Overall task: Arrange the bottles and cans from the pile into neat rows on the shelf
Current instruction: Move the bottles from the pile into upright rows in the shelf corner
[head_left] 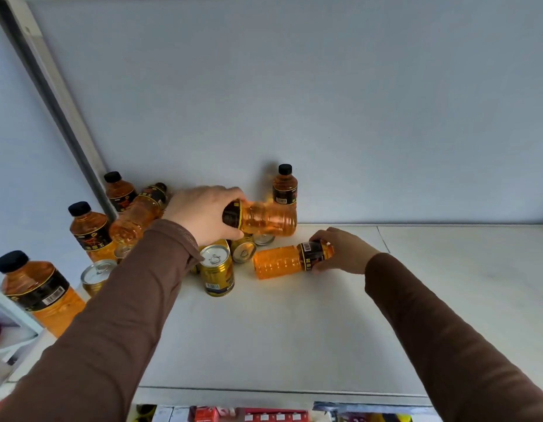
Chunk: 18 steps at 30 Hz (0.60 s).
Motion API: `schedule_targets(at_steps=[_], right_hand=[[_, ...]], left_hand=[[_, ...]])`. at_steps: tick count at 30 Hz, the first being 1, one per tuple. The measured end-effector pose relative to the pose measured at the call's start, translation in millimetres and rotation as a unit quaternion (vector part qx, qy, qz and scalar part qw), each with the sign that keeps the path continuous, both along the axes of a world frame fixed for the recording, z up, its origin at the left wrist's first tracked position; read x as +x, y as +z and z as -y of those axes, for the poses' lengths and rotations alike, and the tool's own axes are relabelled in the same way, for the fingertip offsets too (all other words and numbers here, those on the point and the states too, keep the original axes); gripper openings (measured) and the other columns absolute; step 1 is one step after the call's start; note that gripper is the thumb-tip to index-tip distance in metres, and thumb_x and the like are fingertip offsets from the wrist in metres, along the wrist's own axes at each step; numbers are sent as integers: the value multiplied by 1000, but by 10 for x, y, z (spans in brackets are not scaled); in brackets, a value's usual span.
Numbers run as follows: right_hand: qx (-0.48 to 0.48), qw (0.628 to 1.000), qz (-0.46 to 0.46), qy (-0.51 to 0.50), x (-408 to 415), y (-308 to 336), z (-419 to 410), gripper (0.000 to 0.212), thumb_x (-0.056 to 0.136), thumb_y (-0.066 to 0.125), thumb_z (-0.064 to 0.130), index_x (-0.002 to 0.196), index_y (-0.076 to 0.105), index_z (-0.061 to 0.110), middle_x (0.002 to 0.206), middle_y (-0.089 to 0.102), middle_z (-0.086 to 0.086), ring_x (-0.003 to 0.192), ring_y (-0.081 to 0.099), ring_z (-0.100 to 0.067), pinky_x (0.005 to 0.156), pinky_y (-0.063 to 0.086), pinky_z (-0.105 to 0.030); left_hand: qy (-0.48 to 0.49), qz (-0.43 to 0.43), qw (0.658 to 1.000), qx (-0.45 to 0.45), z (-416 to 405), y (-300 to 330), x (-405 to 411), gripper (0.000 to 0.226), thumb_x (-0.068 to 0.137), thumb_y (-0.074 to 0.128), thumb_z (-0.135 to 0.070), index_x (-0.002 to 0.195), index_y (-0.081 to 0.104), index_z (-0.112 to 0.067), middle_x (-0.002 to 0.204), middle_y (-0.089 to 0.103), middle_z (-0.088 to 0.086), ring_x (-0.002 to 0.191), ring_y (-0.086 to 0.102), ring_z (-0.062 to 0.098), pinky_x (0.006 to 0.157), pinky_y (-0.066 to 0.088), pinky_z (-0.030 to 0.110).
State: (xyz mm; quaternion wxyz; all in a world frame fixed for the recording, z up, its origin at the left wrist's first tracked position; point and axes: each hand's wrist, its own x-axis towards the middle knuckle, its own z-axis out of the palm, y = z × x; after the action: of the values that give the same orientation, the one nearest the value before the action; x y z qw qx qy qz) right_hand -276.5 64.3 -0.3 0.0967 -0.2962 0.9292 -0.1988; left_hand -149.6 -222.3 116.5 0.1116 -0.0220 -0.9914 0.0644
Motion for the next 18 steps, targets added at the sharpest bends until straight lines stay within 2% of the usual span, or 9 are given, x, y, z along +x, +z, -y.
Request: schedule_targets(at_steps=[2,4,7,10,15,18], right_hand=[[-17,1000,-4,-16,18,126,-197,59,67,81,53,119,57,41,103,53,13,95,53,-10,72,39,-21],[-23,999,-18,-27,47,258,-391,63,66,80,57,123,56,43,103,53,14,95,52,-10,72,40,-22],[-44,997,-31,-47,121,466,-624,61,69,81,50,123,56,43,102,52,15,97,52,-10,74,47,-24],[-80,994,-53,-54,210,692,-742,53,71,82,39,118,57,40,106,55,13,99,56,-12,79,53,-29],[-61,993,-94,-41,369,888,-736,54,70,82,36,116,53,36,105,56,11,97,56,-14,75,47,-26],[-68,991,-108,-31,431,869,-661,61,70,83,36,121,50,35,111,57,9,99,56,-13,74,44,-24]], left_hand=[[-11,50,999,-12,-171,7,-40,64,65,67,-73,121,51,-47,111,64,-18,96,60,14,69,40,30],[-18,90,996,-13,-313,8,-97,70,60,69,-77,121,54,-46,109,65,-17,92,58,13,66,37,28],[-33,100,994,-11,-483,67,-181,69,56,70,-79,112,49,-45,91,57,-18,77,51,10,56,28,27],[-51,128,990,-12,-627,138,-261,67,56,75,-73,101,40,-37,83,51,-17,69,50,5,54,30,27],[-109,192,975,3,-896,118,-353,50,66,81,-52,107,58,-34,97,50,-14,83,50,11,63,36,27],[-130,210,969,6,-1048,46,-413,61,72,82,-45,126,56,-35,121,53,-7,105,54,18,84,48,34]])
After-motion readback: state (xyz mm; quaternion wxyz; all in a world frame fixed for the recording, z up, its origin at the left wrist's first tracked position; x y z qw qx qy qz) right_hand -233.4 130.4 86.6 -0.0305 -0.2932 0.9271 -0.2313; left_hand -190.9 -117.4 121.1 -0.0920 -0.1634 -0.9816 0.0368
